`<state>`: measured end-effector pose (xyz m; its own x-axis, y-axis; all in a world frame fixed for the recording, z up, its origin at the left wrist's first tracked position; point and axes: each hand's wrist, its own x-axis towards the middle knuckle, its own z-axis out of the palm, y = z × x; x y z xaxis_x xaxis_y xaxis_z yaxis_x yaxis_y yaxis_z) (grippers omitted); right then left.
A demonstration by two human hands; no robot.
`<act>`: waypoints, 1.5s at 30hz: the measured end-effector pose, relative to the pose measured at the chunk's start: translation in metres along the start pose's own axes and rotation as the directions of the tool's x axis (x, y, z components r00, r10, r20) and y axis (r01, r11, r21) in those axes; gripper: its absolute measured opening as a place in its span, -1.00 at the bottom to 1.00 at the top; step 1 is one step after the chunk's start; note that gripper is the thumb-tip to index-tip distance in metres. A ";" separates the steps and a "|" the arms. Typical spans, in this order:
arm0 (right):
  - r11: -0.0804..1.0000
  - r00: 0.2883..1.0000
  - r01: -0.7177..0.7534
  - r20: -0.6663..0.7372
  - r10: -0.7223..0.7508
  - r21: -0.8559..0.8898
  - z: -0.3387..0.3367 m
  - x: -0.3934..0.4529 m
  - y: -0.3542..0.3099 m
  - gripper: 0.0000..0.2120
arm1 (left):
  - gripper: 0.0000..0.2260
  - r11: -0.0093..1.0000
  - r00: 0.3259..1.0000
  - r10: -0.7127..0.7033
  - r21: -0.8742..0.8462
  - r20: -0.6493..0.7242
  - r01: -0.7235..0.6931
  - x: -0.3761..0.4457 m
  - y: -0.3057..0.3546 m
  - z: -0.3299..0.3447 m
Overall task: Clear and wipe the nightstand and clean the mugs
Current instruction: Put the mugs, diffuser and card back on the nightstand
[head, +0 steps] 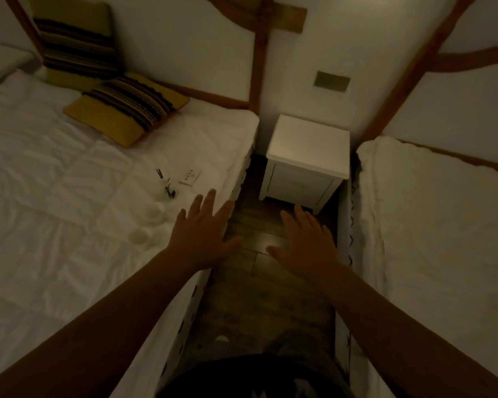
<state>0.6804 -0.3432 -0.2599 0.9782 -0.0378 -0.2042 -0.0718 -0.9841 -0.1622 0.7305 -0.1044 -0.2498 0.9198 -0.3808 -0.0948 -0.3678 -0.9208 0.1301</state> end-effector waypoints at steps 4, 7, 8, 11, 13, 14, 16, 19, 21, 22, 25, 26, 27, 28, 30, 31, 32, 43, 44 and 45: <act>0.993 0.988 0.120 0.097 -0.122 0.019 -0.006 0.085 -0.009 -0.13 | -0.19 0.987 0.987 -0.158 -0.001 0.009 0.158 0.047 -0.030 0.009; 0.962 0.951 0.273 0.156 -0.268 -0.007 -0.002 0.146 -0.018 -0.13 | -0.17 0.950 0.950 -0.312 -0.009 0.035 0.312 0.069 -0.049 0.020; 0.946 0.934 0.323 0.168 -0.316 -0.015 -0.001 0.167 -0.023 -0.13 | -0.18 0.930 0.929 -0.368 -0.011 0.040 0.369 0.074 -0.056 0.023; 0.882 0.863 0.471 0.218 -0.456 -0.022 -0.003 0.223 -0.038 -0.13 | -0.20 0.838 0.839 -0.541 -0.038 0.065 0.544 0.079 -0.068 0.028; 0.824 0.801 0.565 0.259 -0.539 -0.034 -0.005 0.256 -0.048 -0.15 | -0.21 0.757 0.758 -0.646 -0.055 0.086 0.651 0.078 -0.071 0.028; 0.790 0.766 0.612 0.283 -0.578 -0.044 -0.007 0.271 -0.054 -0.16 | -0.21 0.711 0.713 -0.694 -0.066 0.098 0.700 0.076 -0.071 0.029; 0.719 0.695 0.692 0.331 -0.638 -0.065 -0.007 0.298 -0.070 -0.16 | -0.22 0.621 0.629 -0.772 -0.101 0.093 0.777 0.070 -0.071 0.034; 0.621 0.592 0.780 0.404 -0.697 -0.072 0.001 0.325 -0.101 -0.15 | -0.22 0.503 0.518 -0.850 -0.144 0.099 0.852 0.058 -0.068 0.046; 0.581 0.544 0.812 0.431 -0.720 -0.056 0.013 0.335 -0.121 -0.16 | -0.21 0.426 0.448 -0.884 -0.165 0.134 0.890 0.051 -0.069 0.057; 0.565 0.525 0.823 0.448 -0.723 -0.051 0.020 0.339 -0.132 -0.17 | -0.21 0.390 0.417 -0.896 -0.182 0.151 0.903 0.049 -0.071 0.062; 0.534 0.489 0.843 0.500 -0.714 -0.061 0.043 0.345 -0.158 -0.17 | -0.21 0.290 0.341 -0.921 -0.253 0.189 0.923 0.048 -0.083 0.075; 0.528 0.480 0.847 0.517 -0.709 -0.062 0.051 0.347 -0.167 -0.18 | -0.21 0.264 0.323 -0.926 -0.274 0.197 0.925 0.049 -0.090 0.080; 0.529 0.475 0.847 0.531 -0.702 -0.060 0.058 0.348 -0.174 -0.17 | -0.21 0.248 0.313 -0.927 -0.287 0.206 0.925 0.051 -0.097 0.084; 0.530 0.471 0.846 0.540 -0.697 -0.055 0.066 0.350 -0.182 -0.17 | -0.21 0.235 0.304 -0.928 -0.293 0.216 0.927 0.052 -0.105 0.089; 0.515 0.446 0.856 0.558 -0.699 -0.039 0.084 0.354 -0.200 -0.17 | -0.20 0.210 0.283 -0.928 -0.288 0.243 0.934 0.056 -0.122 0.099; 0.510 0.437 0.859 0.563 -0.701 -0.032 0.092 0.357 -0.208 -0.17 | -0.20 0.203 0.280 -0.925 -0.289 0.256 0.936 0.058 -0.131 0.105; 0.503 0.431 0.864 0.561 -0.707 -0.030 0.098 0.359 -0.215 -0.17 | -0.20 0.199 0.278 -0.924 -0.292 0.261 0.936 0.061 -0.138 0.109; 0.435 0.375 0.900 0.570 -0.732 -0.032 0.230 0.403 -0.287 -0.20 | -0.19 0.159 0.237 -0.921 -0.258 0.308 0.953 0.103 -0.239 0.223; 0.421 0.371 0.906 0.564 -0.737 -0.046 0.251 0.409 -0.296 -0.20 | -0.16 0.117 0.207 -0.920 -0.273 0.331 0.955 0.108 -0.250 0.243; 0.412 0.371 0.910 0.554 -0.746 -0.054 0.252 0.408 -0.301 -0.20 | -0.12 0.078 0.184 -0.918 -0.297 0.350 0.952 0.108 -0.252 0.245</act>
<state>1.0524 -0.0185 -0.5382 0.3080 0.8157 -0.4896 0.8707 -0.4491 -0.2004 0.8894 0.0657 -0.5349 0.4592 0.7458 -0.4827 0.8875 -0.4086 0.2130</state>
